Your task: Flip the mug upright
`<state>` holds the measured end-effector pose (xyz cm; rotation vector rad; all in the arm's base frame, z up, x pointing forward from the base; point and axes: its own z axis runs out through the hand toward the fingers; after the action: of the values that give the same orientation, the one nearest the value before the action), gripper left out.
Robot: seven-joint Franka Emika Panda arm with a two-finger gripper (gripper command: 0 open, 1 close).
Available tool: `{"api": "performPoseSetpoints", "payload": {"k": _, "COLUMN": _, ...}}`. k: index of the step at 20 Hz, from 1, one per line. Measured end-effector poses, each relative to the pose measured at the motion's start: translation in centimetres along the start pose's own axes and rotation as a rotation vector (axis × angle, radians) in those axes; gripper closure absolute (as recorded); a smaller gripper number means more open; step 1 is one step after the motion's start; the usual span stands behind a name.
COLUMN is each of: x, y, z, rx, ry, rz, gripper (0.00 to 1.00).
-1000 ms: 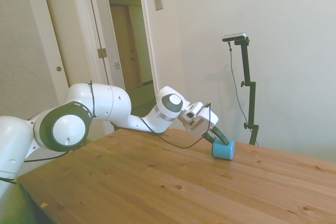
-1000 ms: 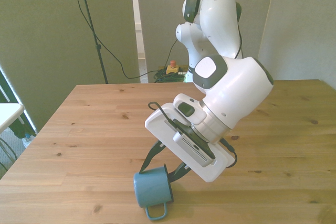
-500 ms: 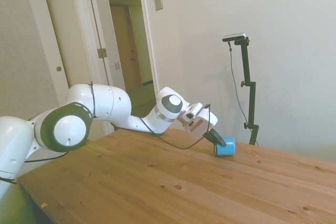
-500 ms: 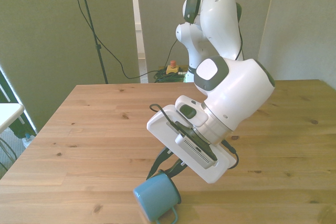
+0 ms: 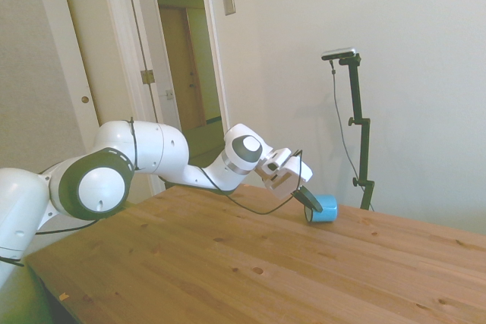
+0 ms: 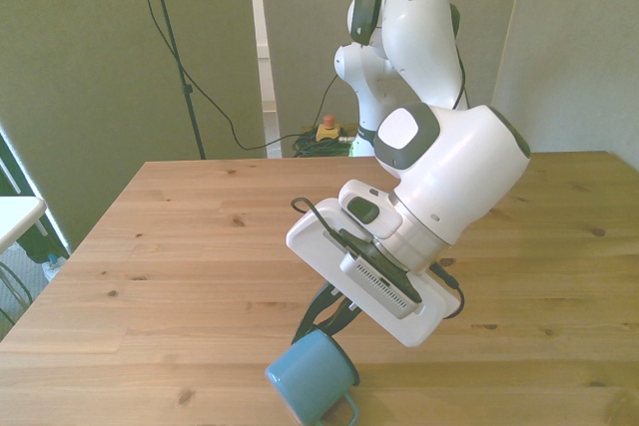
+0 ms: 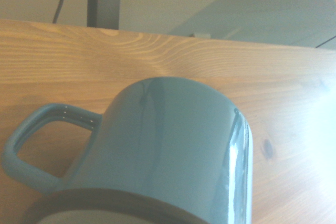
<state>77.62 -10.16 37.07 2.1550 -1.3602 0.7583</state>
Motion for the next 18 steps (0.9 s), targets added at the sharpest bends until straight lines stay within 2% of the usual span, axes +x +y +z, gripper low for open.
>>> {"api": "performPoseSetpoints", "payload": {"k": 7, "x": 2.6, "y": 0.7, "z": -1.3, "rx": 0.067, "ry": -0.18, "rz": 0.072, "gripper": 1.0}}
{"api": "performPoseSetpoints", "payload": {"k": 18, "x": 5.2, "y": 2.2, "z": -2.9, "rx": 0.207, "ry": -0.482, "rz": 0.1, "gripper": 1.0}}
